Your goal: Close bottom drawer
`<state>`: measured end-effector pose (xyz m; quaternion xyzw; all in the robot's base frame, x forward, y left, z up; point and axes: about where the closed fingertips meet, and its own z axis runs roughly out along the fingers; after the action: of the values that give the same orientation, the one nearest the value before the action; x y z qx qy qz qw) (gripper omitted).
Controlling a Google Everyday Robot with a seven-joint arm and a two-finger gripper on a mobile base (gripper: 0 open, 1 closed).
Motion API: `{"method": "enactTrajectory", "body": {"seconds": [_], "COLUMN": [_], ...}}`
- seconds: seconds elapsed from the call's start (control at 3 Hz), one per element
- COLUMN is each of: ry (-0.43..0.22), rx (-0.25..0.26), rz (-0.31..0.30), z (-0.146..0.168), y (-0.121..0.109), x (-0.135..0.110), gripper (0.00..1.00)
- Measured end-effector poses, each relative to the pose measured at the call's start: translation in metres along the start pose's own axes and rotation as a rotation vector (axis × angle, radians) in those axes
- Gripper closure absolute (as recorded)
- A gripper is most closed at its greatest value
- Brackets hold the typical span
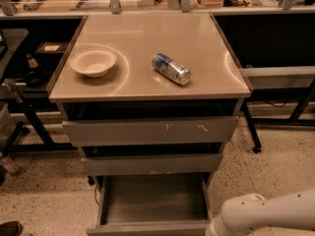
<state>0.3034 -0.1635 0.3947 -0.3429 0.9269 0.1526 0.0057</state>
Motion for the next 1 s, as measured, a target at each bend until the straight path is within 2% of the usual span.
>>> {"method": "enactTrajectory", "body": {"seconds": [0.33,0.67,1.0], "ry": [0.023,0.023,-0.001], "rx": [-0.045,-0.045,-0.056], "rz": [0.09,0.09,0.123], "z": [0.055,0.055,0.073], "y": [-0.013,-0.013,-0.017], "x": [0.011,0.011,0.013], "gripper": [1.0,1.0,1.0]}}
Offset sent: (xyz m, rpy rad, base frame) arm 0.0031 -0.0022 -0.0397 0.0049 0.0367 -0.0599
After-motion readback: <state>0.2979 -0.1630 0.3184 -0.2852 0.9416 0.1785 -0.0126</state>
